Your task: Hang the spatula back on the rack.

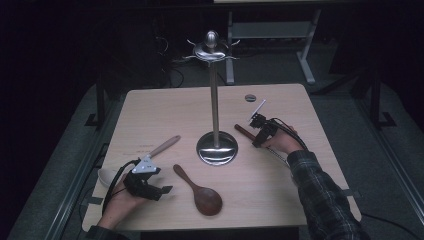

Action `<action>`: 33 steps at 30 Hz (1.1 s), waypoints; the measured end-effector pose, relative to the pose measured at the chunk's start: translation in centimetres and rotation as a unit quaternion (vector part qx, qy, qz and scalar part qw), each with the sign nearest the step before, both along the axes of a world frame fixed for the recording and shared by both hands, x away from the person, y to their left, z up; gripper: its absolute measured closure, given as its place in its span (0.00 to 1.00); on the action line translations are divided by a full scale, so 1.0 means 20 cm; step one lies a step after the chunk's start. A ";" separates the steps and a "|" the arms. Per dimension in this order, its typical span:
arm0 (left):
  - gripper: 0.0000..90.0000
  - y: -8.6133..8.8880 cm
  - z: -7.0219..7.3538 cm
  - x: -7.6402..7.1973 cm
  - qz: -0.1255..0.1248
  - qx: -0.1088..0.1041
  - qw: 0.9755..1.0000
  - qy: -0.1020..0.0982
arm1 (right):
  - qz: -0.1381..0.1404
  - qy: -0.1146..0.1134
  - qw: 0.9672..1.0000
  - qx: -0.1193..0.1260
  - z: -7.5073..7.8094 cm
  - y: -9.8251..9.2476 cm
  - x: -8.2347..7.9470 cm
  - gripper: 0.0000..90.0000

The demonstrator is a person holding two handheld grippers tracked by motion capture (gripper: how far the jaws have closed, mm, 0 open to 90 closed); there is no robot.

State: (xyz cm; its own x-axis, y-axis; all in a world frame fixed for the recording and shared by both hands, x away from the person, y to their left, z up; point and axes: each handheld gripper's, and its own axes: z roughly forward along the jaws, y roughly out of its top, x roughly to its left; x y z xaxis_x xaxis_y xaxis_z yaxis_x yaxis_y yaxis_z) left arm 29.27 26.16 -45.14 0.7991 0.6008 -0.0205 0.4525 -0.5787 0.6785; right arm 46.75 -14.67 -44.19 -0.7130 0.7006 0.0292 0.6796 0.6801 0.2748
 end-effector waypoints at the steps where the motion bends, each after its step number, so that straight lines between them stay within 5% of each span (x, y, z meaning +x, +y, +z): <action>1: 0.20 0.00 0.00 0.00 -0.001 0.000 1.000 -0.001 | -0.002 -0.001 1.000 0.001 0.00 0.00 0.00 0.76; 19: 0.20 0.01 0.00 0.00 0.000 0.001 1.000 0.000 | -0.018 0.002 1.000 0.021 0.02 -0.03 0.01 0.81; 28: 0.20 0.01 0.00 0.00 -0.001 0.002 1.000 -0.004 | -0.017 -0.039 0.996 0.073 0.15 -0.09 -0.03 0.81; 33: 0.20 0.02 0.00 0.00 0.001 -0.001 1.000 -0.003 | -0.027 -0.077 0.990 0.114 0.25 -0.14 -0.07 0.81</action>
State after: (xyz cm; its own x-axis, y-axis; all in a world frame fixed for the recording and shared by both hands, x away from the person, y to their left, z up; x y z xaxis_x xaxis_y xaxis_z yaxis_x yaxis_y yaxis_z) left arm 29.29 26.49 -45.12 0.7984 0.6018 -0.0177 0.4493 -0.5760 0.6829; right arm 45.33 -17.48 -39.28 -0.6835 0.7250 0.0846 0.6512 0.5533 0.5195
